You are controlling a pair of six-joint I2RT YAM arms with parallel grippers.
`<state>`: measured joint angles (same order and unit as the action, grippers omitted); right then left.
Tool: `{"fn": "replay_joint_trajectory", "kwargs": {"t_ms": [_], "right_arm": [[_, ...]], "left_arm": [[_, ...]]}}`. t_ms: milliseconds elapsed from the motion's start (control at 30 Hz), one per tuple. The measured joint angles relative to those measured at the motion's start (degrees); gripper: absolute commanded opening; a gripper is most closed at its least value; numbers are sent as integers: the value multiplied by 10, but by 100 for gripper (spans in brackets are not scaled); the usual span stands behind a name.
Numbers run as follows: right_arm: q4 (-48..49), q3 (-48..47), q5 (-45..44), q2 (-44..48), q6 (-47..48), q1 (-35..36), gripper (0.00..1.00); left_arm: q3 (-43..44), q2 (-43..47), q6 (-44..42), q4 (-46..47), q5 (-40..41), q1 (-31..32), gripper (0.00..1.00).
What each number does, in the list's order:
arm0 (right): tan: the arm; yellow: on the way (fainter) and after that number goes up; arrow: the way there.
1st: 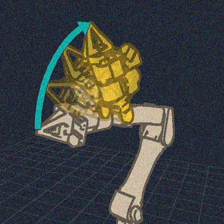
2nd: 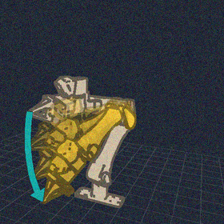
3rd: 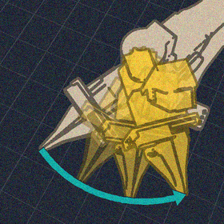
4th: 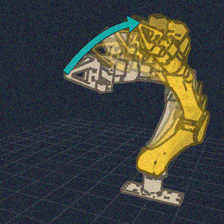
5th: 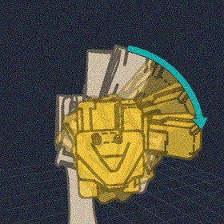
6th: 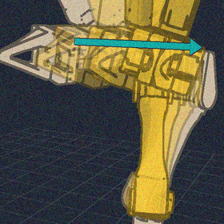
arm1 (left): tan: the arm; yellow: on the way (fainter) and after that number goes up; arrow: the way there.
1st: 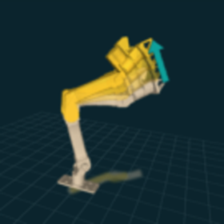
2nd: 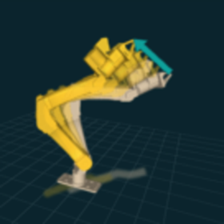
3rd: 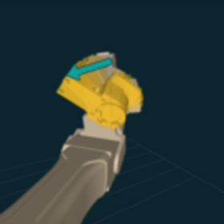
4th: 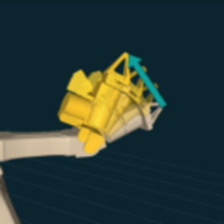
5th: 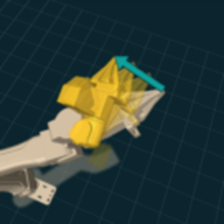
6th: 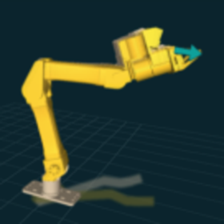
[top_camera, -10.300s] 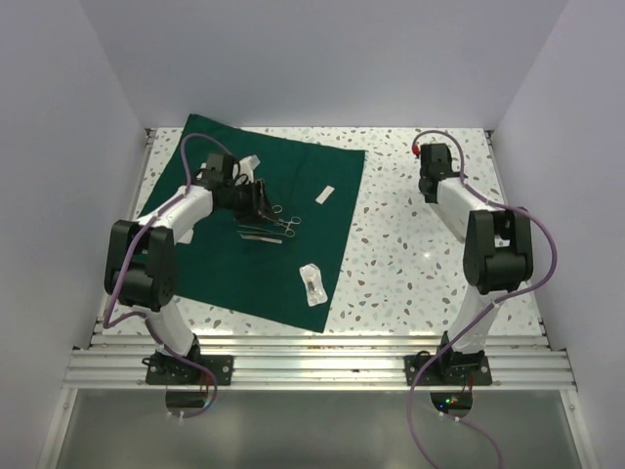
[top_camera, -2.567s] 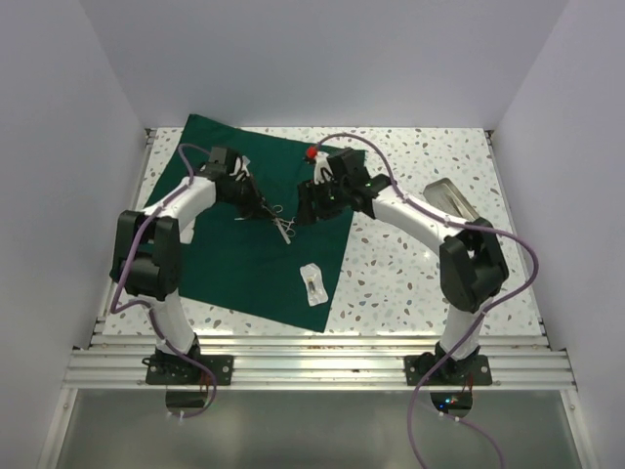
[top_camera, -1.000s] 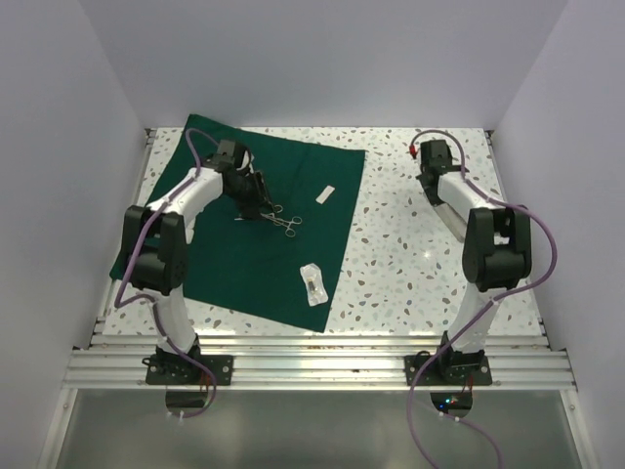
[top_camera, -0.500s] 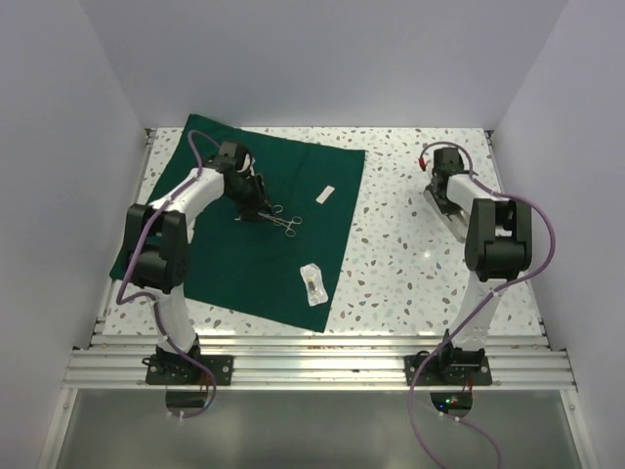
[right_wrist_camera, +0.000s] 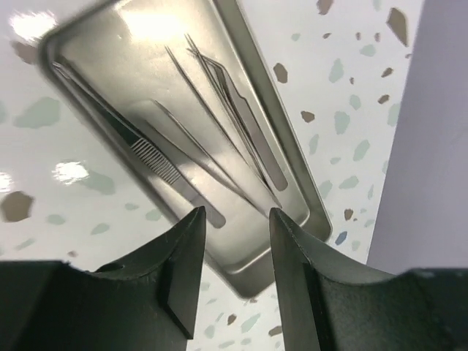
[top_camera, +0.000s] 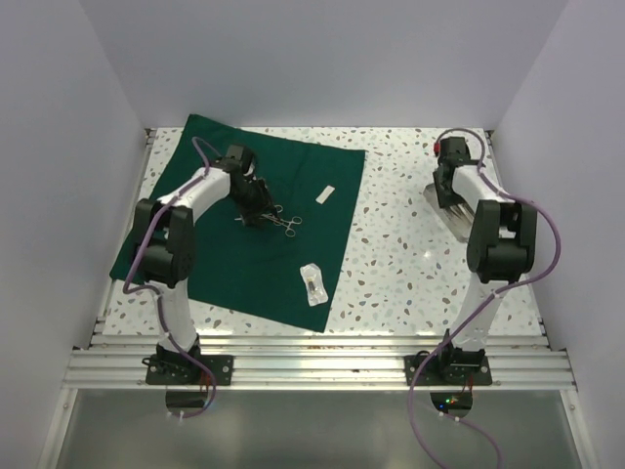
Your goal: Prepare the surgical pack
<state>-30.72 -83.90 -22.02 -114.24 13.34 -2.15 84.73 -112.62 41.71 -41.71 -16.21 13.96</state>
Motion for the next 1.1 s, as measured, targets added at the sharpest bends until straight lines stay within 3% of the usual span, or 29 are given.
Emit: {"fn": "replay_joint_trajectory", "kwargs": {"t_ms": [167, 300, 500, 800, 1100], "right_arm": [[-41, -38, -8, 64, -105, 50, 49], [-51, -52, 10, 129, -158, 147, 50], [-50, 17, 61, 206, -207, 289, 50], [-57, 82, 70, 232, -215, 277, 52], [-48, 88, 78, 254, -207, 277, 51]], "left_arm": [[33, -29, 39, -28, 31, 0, 55], [90, -66, 60, -65, 65, 0, 55], [190, -132, 88, -118, 109, 2, 54], [238, -174, 119, -163, 148, 21, 53], [251, -194, 139, -183, 173, 39, 49]]}}
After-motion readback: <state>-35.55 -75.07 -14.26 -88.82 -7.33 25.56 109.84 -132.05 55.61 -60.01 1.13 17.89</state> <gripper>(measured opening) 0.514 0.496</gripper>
